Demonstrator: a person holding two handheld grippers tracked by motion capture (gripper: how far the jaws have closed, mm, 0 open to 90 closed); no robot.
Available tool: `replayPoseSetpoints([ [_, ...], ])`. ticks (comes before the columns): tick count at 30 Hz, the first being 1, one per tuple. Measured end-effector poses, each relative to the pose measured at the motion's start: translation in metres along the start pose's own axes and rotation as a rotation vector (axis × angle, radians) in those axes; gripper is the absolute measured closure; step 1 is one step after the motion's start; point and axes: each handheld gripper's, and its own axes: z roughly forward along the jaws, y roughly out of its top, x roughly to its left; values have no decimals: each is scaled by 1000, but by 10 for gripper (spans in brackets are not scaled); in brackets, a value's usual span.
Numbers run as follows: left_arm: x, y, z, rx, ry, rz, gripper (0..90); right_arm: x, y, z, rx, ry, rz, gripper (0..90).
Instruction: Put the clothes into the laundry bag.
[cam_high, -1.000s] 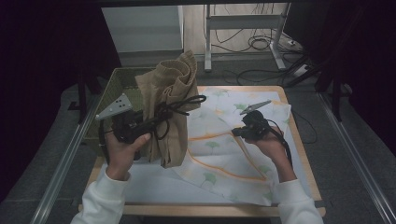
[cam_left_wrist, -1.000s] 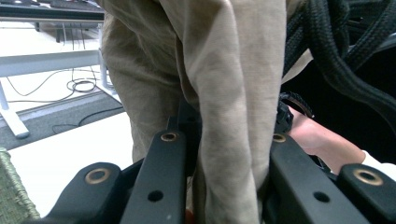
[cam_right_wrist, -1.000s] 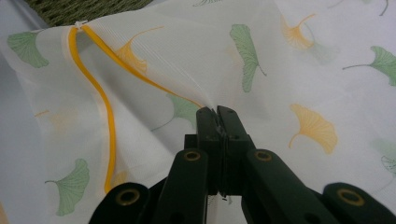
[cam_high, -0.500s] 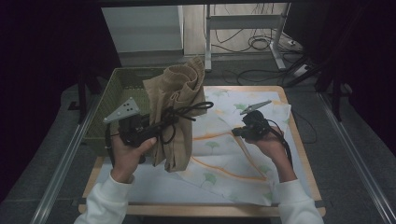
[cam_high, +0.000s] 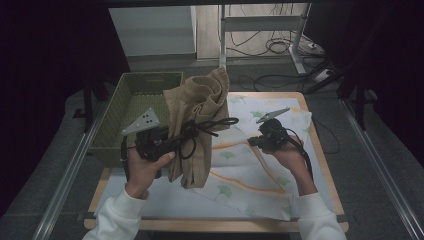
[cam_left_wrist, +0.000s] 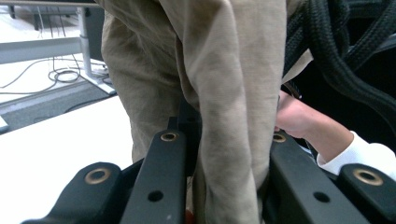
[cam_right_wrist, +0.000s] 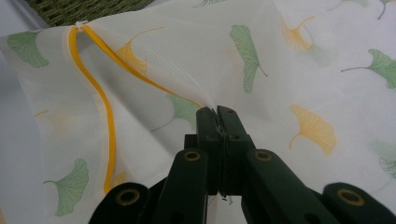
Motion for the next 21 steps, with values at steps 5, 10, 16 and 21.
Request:
replayPoseSetpoints([
  [5,-2,-4,7,22,-9,1,779,-1,0,-1,1,2,4,887],
  [10,-4,-6,11,29,-14,3,779,-1,0,-1,-3,2,2,886],
  [16,-7,-9,14,41,-23,7,779,-2,0,-4,-8,0,8,886],
  [21,-10,-11,15,50,-28,14,779,-2,0,-4,-9,0,5,886],
])
